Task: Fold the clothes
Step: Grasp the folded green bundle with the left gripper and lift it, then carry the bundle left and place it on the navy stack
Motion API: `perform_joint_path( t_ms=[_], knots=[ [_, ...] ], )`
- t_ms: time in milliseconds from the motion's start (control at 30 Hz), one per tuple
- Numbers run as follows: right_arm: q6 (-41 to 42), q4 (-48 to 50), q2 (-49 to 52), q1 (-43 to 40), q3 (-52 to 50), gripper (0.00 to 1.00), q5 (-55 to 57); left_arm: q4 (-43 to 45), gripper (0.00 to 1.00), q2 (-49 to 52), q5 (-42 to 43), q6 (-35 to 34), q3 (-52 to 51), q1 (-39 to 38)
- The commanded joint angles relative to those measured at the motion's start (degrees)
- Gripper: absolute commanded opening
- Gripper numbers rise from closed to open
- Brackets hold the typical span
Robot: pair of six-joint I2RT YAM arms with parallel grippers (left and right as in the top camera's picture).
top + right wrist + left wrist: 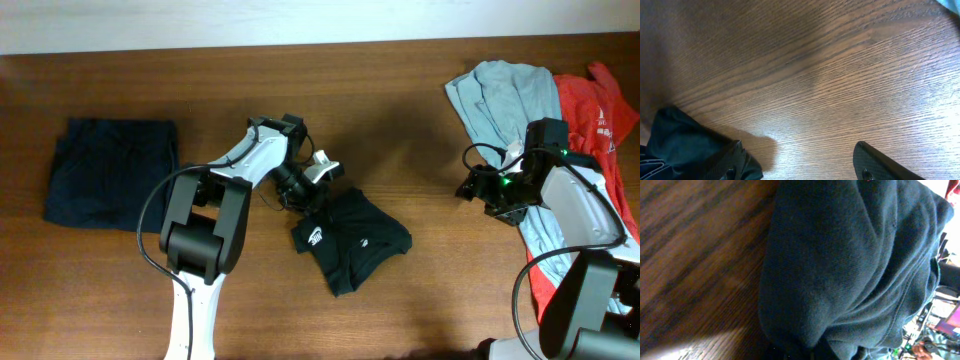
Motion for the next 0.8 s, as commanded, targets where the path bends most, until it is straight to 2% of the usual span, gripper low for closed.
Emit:
perform_joint_path(
  t_ms=[0, 333, 400, 767],
  knots=[
    [0.0, -0.3, -0.1, 0.0, 0.2, 0.74, -0.5, 0.5, 0.01, 1.2, -0.5, -3.5, 1.3, 2.7],
    [0.0, -0.2, -0.1, 0.0, 0.2, 0.74, -0.5, 1.7, 0.01, -6.7, -4.7, -6.7, 5.2, 15.0],
    [0.0, -0.2, -0.1, 0.0, 0.2, 0.74, -0.5, 1.9, 0.01, -8.6, -4.7, -6.7, 6.7, 19.9],
    [0.0, -0.2, -0.1, 0.0, 0.2, 0.74, -0.5, 3.0, 0.01, -11.0, -6.0, -6.2, 10.7, 36.7]
  ],
)
